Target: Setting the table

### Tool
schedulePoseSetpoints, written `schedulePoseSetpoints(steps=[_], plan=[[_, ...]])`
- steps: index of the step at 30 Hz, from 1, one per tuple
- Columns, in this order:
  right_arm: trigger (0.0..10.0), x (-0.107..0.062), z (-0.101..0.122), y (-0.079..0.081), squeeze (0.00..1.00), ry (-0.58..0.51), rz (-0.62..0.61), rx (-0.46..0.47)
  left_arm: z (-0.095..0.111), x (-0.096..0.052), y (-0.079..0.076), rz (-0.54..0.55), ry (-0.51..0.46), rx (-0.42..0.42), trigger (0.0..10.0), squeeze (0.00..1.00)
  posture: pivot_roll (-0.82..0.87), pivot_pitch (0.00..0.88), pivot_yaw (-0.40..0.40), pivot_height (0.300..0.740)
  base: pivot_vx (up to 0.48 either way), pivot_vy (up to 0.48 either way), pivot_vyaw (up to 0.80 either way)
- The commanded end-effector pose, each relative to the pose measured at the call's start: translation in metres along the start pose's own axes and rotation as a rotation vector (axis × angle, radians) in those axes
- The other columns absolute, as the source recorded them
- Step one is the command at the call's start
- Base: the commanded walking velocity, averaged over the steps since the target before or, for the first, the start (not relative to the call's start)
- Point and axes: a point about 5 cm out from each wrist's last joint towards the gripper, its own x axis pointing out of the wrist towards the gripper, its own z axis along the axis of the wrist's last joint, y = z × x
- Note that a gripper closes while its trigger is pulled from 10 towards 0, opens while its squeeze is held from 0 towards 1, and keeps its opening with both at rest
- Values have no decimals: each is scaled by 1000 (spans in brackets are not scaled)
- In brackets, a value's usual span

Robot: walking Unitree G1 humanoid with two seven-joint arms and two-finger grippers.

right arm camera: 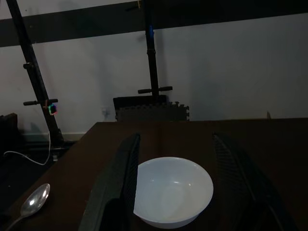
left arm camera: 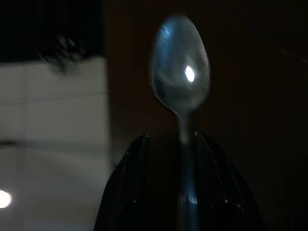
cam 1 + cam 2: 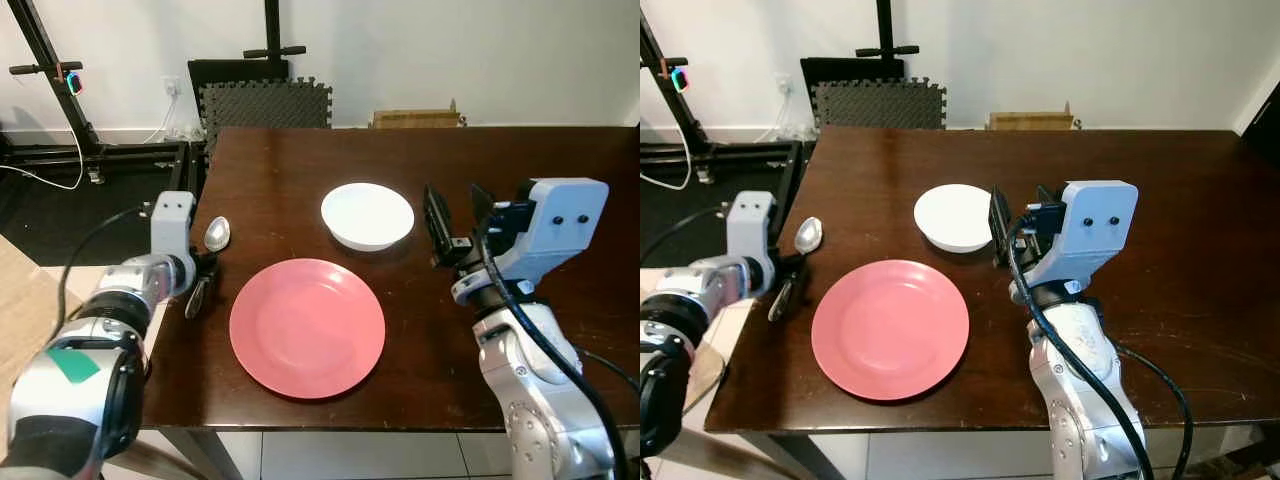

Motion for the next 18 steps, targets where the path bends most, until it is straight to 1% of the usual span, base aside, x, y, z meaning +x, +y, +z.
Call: schedulePoseSetpoints(steps=[1,3,4,5,6,7,10,11,14,15,16,17,18], plan=[[10000,0,-2,2,0,1,6,9,1,-3,9,51,-17,95,10000,0,33,175,91,740,0,0,0],[10000,1,-2,3,0,-2,15,12,10,-5,14,81,-52,169,10000,0,39,170,87,740,0,0,0],[10000,1,-2,3,0,-2,15,12,10,-5,14,81,-52,169,10000,0,39,170,87,740,0,0,0],[10000,2,-2,3,0,-3,18,13,13,-6,16,98,-69,195,10000,0,47,163,86,740,0,0,0],[10000,2,-2,3,0,-3,18,13,13,-6,16,98,-69,195,10000,0,47,163,86,740,0,0,0],[10000,3,-2,3,0,-5,21,16,19,-9,19,123,-95,199,10000,0,56,161,80,740,0,0,0],[10000,6,-4,6,0,-7,33,28,34,-17,29,174,-166,163,10000,0,64,153,73,740,0,0,0],[10000,6,-4,6,0,-7,33,28,34,-17,29,174,-166,163,10000,0,64,153,73,740,0,0,0],[10000,5,-7,12,0,-1,49,49,40,-28,45,228,-223,152,10000,0,63,143,66,740,0,0,0],[10000,5,-7,12,0,-1,49,49,40,-28,45,228,-223,152,10000,0,63,143,66,740,0,0,0],[10000,5,-8,15,0,3,59,61,42,-34,54,263,-248,132,10000,0,63,143,66,740,0,0,0],[10000,5,-9,18,0,6,71,71,44,-40,60,270,-290,115,10000,0,73,135,63,740,0,0,0],[10000,4,-10,21,0,9,79,81,45,-46,62,262,-328,105,10000,0,75,132,61,740,0,0,0]])
